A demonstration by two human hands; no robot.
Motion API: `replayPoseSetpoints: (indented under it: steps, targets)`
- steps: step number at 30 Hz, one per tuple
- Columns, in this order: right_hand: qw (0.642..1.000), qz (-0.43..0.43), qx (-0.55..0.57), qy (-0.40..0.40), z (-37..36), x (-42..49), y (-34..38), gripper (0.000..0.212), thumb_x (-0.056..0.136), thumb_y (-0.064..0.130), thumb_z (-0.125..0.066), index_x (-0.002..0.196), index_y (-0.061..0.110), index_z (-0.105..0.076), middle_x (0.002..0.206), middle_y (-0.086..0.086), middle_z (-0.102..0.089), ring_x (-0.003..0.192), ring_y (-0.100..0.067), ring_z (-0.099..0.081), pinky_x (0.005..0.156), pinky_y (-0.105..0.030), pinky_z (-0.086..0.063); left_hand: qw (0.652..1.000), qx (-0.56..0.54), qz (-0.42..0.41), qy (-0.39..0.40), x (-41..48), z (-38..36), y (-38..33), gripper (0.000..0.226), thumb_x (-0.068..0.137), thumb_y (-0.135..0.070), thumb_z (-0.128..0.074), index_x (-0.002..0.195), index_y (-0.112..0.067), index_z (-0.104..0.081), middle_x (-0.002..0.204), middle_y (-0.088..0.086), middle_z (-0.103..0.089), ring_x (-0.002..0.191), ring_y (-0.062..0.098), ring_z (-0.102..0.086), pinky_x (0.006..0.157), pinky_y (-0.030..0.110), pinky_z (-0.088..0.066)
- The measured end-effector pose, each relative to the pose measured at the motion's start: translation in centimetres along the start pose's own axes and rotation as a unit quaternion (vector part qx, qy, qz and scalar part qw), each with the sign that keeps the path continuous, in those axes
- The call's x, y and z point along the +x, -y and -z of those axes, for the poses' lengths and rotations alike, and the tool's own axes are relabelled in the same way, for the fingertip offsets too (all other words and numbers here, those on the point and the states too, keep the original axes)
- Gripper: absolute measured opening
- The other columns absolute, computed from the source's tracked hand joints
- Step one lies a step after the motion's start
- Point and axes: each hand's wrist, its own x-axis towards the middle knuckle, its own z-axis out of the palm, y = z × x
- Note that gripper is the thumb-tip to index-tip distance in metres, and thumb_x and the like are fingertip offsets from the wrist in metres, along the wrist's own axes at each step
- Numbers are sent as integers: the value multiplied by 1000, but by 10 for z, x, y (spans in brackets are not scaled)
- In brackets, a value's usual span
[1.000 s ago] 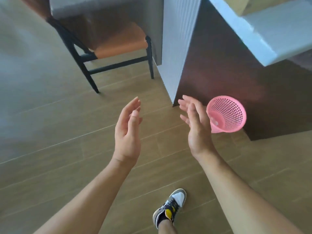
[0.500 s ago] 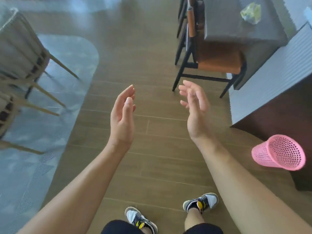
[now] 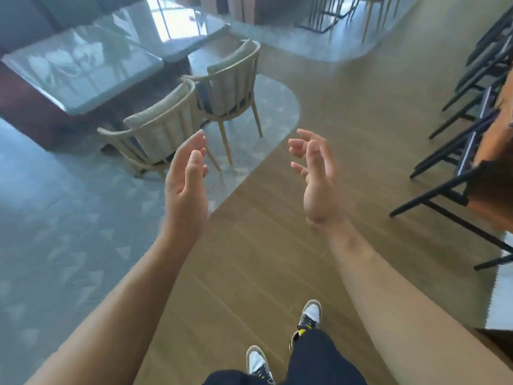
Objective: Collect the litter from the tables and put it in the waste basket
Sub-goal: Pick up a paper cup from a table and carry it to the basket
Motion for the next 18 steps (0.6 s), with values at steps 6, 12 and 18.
replayPoseSetpoints:
  steps: [6,12,18]
  targets:
    - [995,14,27,96,-116,50,2,40,99,66,-44,121,40,-67,117,14,-73,119,-9,-67,104,-40,-53,995,33,-10,-96,46,88,3,44,106,-42,-40,143,-28,-60,143,-10,-64,134,6,-60,115,46,-49]
    - [980,10,52,193,-229,118,-13,42,101,61,-45,124,34,-69,119,7,-73,118,-14,-68,103,-42,-53,977,35,-39,-208,119,156,13,35,101,-47,-43,130,-42,-64,139,-12,-67,137,11,-60,115,48,-50]
    - [960,14,70,270,-331,205,-22,36,101,61,-49,121,41,-71,118,6,-75,118,-16,-69,100,-40,-53,954,35,-53,-292,204,203,23,34,101,-47,-45,129,-43,-63,140,-11,-67,136,11,-60,115,47,-49]
